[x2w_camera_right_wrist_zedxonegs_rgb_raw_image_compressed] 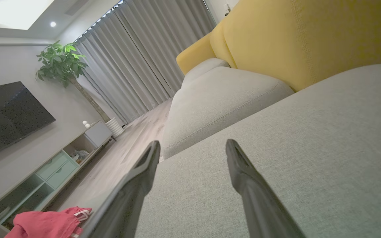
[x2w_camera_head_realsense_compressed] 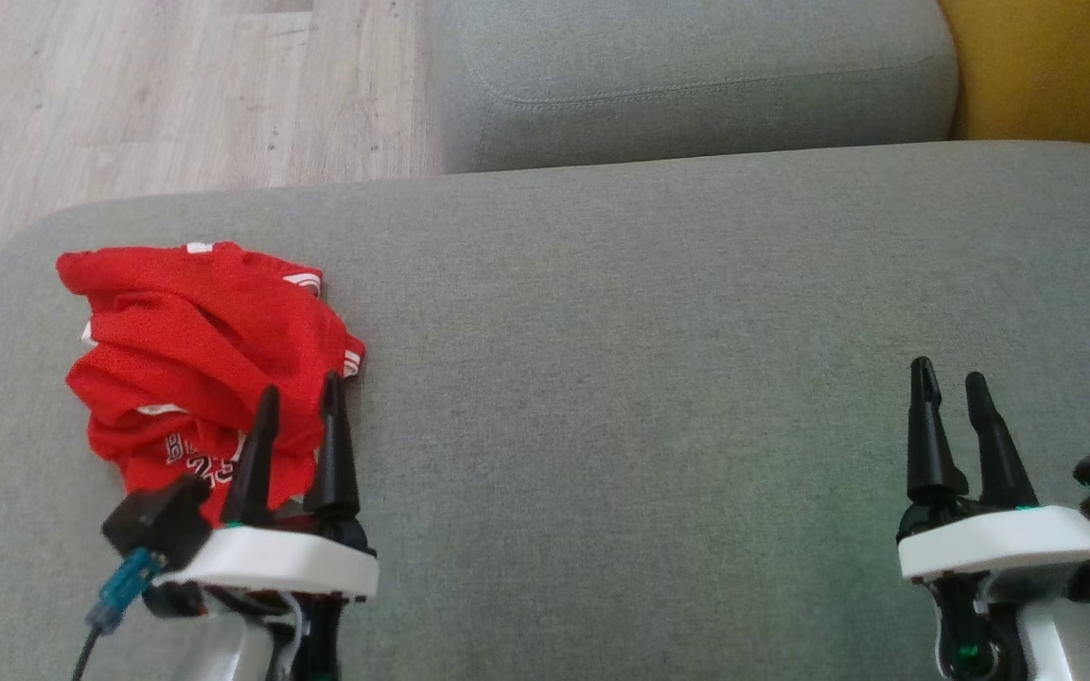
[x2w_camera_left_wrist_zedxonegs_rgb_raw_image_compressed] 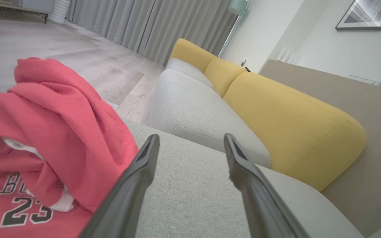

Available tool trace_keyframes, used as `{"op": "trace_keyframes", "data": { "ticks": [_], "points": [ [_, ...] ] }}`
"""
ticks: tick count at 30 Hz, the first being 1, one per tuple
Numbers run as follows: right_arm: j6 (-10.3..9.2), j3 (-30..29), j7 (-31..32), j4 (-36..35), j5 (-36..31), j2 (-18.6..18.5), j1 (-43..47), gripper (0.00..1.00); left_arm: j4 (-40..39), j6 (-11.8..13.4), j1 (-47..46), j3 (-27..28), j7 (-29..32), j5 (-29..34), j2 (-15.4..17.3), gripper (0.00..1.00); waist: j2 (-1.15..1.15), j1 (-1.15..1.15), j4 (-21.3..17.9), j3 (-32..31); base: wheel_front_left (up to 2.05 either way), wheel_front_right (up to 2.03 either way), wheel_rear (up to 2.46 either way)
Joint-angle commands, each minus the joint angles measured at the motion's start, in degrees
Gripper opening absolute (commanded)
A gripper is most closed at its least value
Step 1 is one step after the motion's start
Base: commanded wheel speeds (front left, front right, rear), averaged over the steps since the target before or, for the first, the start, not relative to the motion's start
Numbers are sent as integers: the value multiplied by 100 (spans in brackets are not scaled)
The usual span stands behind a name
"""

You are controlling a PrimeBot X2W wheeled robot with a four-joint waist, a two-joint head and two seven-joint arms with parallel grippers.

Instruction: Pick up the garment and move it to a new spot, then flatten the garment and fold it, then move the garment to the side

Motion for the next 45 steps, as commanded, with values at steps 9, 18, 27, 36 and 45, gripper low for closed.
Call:
{"op": "trace_keyframes", "data": {
  "ticks": [9, 18, 27, 36, 45],
  "points": [
    [-3, 186, -222, -290, -870, -44, -210, 100, -74, 329, -503, -393, -222, 816, 300, 100, 0, 0, 17, -14, 0, 0, 0],
    [-3, 276, -374, -358, -1620, -47, -208, 100, 27, 666, -684, -881, -375, 1514, 508, 100, 0, 0, 29, -21, 0, 0, 0],
    [-3, 373, -527, -364, -2396, -50, -206, 100, 233, 1016, -855, -1319, -528, 2160, 685, 100, 0, 0, 45, -20, 0, 0, 0],
    [-4, 411, -678, -496, -2610, -54, -185, 100, 276, 946, -794, -1185, -681, 1820, 474, 100, 0, 0, 63, -10, 0, 0, 0],
    [-4, 390, -831, -298, -1789, -57, 45, 100, 539, 319, -537, -624, -834, 1355, 102, 100, 0, 0, 64, -19, 0, 0, 0]
  ]
}}
